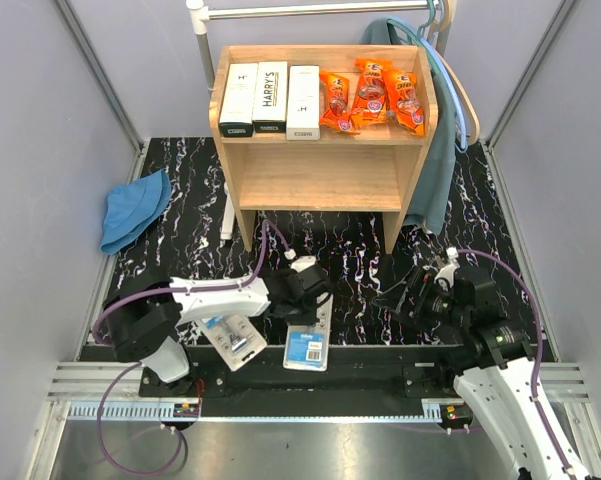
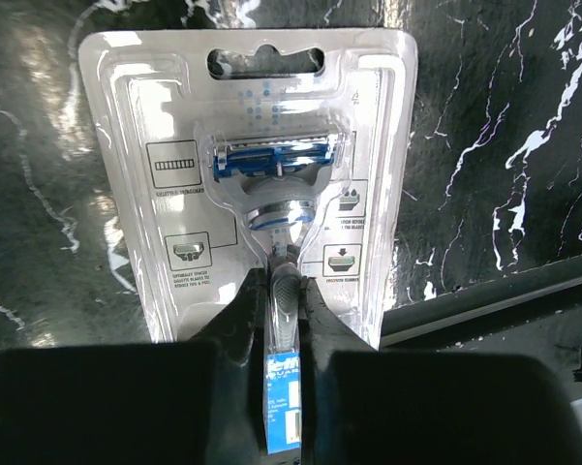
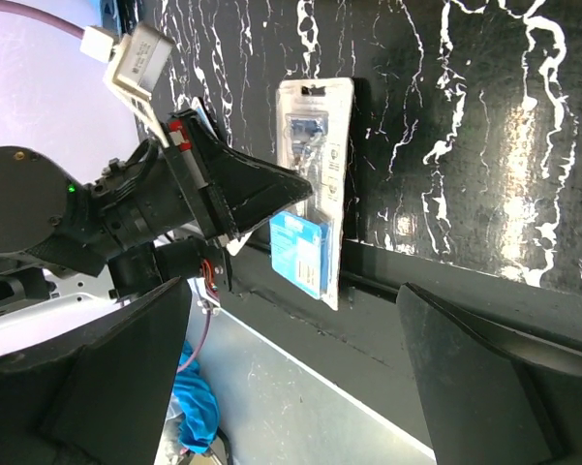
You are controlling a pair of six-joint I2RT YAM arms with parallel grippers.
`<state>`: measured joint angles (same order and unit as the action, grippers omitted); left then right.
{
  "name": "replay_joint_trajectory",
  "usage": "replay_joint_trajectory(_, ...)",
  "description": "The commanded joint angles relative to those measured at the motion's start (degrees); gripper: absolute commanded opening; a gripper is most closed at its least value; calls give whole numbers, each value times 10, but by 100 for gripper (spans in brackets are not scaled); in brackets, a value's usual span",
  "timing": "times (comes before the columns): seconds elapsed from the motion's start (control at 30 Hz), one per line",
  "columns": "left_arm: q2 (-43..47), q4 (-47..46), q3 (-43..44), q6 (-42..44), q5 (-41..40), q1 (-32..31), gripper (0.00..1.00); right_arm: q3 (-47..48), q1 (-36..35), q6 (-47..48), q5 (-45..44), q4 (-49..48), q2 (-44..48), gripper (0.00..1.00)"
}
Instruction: Place and organize the shaving razors onto the shelf
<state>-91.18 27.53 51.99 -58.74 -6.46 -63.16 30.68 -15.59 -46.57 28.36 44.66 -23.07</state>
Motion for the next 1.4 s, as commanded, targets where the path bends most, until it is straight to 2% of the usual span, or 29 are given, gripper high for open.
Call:
replay_joint_trajectory(0.0,51,22,23,6,-49,0,0,1,1,2,27,-38,-35,98)
replay_joint_trajectory(0.23,101,65,74,7,-64,13,0,7,-3,-2,46,-86,-93,97)
replay_joint_trajectory(0.37,127,76,103,13,-64,29,0,16,-40,-16,30,-129,-128,97)
replay_joint_trajectory(0.6,142,93,142,24,-63,57,0,27,-248,-79,-84,-237,-210,96)
replay_joint_trajectory(0.77,141,111,154,26,-55,80,0,50,-315,-100,-143,-280,-247,95)
replay_joint_trajectory(0.9,150,109,163,24,-49,88,0,37,-358,-128,-168,-350,-269,86)
replay_joint_trajectory(1.2,163,101,156,18,-37,92,0,42,-407,-136,-222,-402,-343,73)
replay_joint_trajectory(1.37,170,100,150,17,-35,94,0,39,-409,-139,-246,-403,-320,50)
